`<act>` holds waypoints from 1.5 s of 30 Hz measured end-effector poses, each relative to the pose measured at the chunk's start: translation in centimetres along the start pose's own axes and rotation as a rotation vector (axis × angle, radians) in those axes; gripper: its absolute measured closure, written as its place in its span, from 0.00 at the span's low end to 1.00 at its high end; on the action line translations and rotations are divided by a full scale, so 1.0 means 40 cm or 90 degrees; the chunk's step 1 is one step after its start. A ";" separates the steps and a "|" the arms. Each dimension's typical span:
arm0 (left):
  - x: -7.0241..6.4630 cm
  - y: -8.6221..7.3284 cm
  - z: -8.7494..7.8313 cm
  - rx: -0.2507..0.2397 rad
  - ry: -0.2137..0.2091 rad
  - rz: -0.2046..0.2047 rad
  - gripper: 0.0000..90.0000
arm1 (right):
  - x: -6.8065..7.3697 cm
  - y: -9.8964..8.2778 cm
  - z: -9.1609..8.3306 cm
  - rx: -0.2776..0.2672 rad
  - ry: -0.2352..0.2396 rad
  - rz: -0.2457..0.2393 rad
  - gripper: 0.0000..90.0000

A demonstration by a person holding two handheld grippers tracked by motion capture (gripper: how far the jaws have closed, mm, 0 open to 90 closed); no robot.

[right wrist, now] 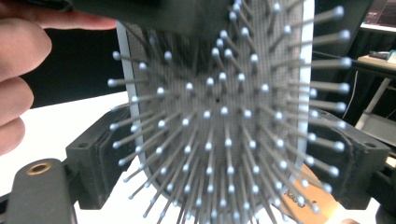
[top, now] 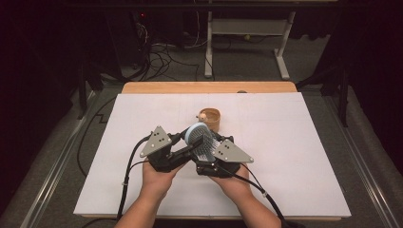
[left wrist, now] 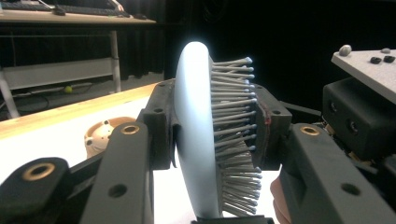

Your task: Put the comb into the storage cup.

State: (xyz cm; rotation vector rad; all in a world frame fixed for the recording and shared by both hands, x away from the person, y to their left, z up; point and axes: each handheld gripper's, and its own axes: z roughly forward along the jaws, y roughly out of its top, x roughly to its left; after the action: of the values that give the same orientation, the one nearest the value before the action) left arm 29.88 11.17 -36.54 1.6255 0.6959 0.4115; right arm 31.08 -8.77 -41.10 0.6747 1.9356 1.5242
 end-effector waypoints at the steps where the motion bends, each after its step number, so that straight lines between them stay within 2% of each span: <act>1: 0.000 0.001 -0.001 -0.002 0.004 0.001 0.65 | -0.001 0.000 0.000 0.001 0.003 0.003 0.13; 8: 0.005 0.002 -0.009 -0.006 0.015 0.010 0.65 | -0.011 -0.002 0.005 0.015 0.036 0.024 0.00; 16: 0.013 0.002 -0.016 -0.009 0.024 0.013 0.65 | -0.012 -0.005 0.004 0.019 0.035 0.030 0.00; 24: 0.023 -0.002 -0.026 -0.005 0.035 0.018 0.65 | -0.028 -0.015 -0.009 0.027 0.041 0.042 0.00; 36: 0.040 -0.009 -0.046 -0.022 0.053 0.016 0.65 | -0.061 -0.040 -0.056 0.040 0.027 0.042 0.00; 45: 0.056 -0.015 -0.064 -0.032 0.066 0.015 0.65 | -0.098 -0.063 -0.099 0.053 -0.004 0.044 0.00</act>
State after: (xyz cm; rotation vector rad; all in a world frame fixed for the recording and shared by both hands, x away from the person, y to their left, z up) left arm 29.84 14.60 -36.95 1.5747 0.7378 0.5294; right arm 30.93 -14.75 -42.35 0.7885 1.9997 1.4868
